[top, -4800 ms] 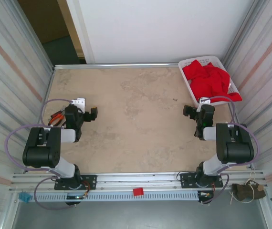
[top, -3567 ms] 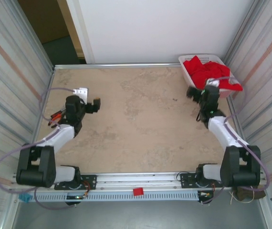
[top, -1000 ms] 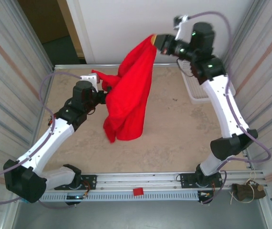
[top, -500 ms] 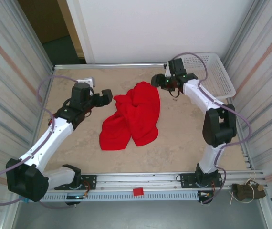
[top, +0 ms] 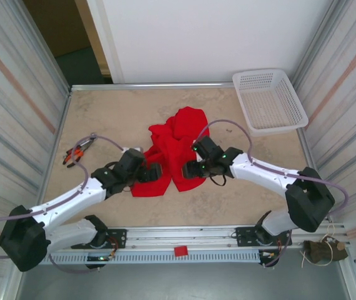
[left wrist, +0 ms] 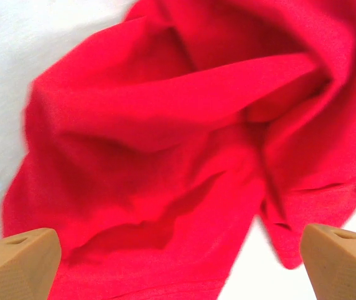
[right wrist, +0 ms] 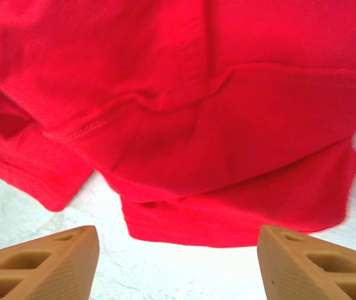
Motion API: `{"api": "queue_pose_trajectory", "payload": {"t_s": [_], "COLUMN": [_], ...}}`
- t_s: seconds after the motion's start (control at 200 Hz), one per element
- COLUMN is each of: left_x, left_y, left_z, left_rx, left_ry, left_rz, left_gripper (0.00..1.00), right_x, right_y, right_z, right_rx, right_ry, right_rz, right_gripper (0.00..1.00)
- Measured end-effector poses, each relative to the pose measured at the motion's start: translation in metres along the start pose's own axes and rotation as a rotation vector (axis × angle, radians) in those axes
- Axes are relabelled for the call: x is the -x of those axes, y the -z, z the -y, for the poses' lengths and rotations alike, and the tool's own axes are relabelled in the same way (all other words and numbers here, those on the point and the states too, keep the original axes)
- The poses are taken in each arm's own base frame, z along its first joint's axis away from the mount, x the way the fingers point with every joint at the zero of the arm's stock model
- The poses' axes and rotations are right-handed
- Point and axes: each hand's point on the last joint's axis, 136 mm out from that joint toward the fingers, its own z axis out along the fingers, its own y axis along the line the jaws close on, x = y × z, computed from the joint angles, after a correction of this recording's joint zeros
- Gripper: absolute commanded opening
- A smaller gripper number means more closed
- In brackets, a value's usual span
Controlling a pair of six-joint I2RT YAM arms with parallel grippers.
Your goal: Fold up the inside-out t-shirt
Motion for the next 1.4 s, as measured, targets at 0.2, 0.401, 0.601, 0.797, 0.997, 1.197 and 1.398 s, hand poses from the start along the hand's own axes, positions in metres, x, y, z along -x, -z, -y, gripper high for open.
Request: {"api": "queue_pose_trajectory", "payload": {"t_s": [0.2,0.401,0.601,0.797,0.997,1.197,1.398], "left_x": [0.010,0.027,0.034,0.097,0.197,0.234,0.230], "left_y": [-0.005,-0.033,-0.074,-0.040,0.092,0.190,0.207], "left_z": [-0.036,-0.041,-0.019,-0.003,0.025,0.053,0.065], "left_rx": [0.138,0.184,0.111,0.044,-0.116,-0.240,-0.317], "left_ry": [0.028,-0.061,-0.153,-0.156,-0.096,-0.104,-0.077], "left_rz": [0.062,0.057,-0.025,0.053,0.372,0.534,0.513], "left_gripper": [0.99,0.99,0.00,0.00,0.00,0.00,0.00], "right_x": [0.015,0.044,0.062,0.139,0.236,0.247,0.243], "right_y": [-0.030,-0.057,-0.052,0.043,0.209,0.261,0.266], "right_z": [-0.026,-0.036,-0.014,0.002,0.024,0.022,0.023], "right_rx": [-0.014,-0.022,0.001,0.099,0.231,0.307,0.341], "right_ry": [0.055,0.071,0.014,-0.051,-0.102,-0.095,-0.128], "right_rz": [-0.010,0.008,0.003,0.177,0.574,0.658,0.637], "right_gripper": [0.73,0.30,0.00,0.00,0.00,0.00,0.00]}}
